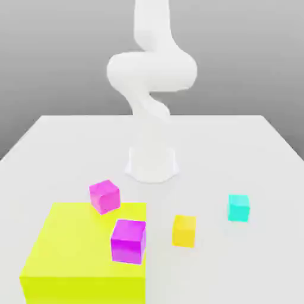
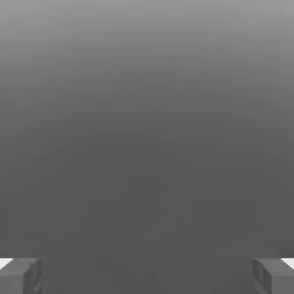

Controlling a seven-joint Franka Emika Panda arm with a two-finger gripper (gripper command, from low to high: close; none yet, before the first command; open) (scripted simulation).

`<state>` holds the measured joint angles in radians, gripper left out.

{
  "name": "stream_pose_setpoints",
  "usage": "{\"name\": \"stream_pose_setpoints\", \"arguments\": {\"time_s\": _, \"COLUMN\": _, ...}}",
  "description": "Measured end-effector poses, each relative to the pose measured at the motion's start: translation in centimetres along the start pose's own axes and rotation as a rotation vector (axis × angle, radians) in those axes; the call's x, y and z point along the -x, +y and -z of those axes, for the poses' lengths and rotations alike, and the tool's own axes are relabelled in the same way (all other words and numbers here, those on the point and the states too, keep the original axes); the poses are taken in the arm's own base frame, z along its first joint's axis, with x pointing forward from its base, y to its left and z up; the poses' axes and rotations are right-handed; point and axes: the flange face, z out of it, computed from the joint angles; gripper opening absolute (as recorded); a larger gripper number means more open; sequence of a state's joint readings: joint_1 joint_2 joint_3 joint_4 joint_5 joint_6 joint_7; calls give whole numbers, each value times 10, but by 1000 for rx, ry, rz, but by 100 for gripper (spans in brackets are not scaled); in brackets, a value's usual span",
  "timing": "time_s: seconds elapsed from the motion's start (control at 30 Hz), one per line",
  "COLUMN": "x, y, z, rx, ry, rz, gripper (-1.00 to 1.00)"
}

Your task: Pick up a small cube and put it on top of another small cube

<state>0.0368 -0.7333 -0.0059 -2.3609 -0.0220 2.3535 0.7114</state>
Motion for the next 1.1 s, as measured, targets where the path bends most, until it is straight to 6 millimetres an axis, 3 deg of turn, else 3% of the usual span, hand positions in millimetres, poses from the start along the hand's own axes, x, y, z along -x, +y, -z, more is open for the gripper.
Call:
{"name": "stream_pose_setpoints", "arguments": {"time_s": 0.13, "x": 36, "y": 7, "z": -87, "rx": 58, "ry": -112, "rz": 213, "gripper": 0}}
{"name": "stream_pose_setpoints", "arguments": {"time_s": 0.27, "x": 82, "y": 23, "z": -159, "rx": 95, "ry": -228, "rz": 414, "gripper": 0}}
{"name": "stream_pose_setpoints", "arguments": {"time_s": 0.5, "x": 179, "y": 74, "z": -254, "rx": 114, "ry": -451, "rz": 760, "gripper": 0}}
{"name": "stream_pose_setpoints", "arguments": {"time_s": 0.63, "x": 239, "y": 112, "z": -288, "rx": 98, "ry": -587, "rz": 951, "gripper": 0}}
{"name": "stream_pose_setpoints", "arguments": {"time_s": 0.8, "x": 308, "y": 163, "z": -309, "rx": 55, "ry": -750, "rz": 1165, "gripper": 0}}
{"name": "stream_pose_setpoints", "arguments": {"time_s": 1.1, "x": 340, "y": 189, "z": -349, "rx": 59, "ry": -766, "rz": 1197, "gripper": 0}}
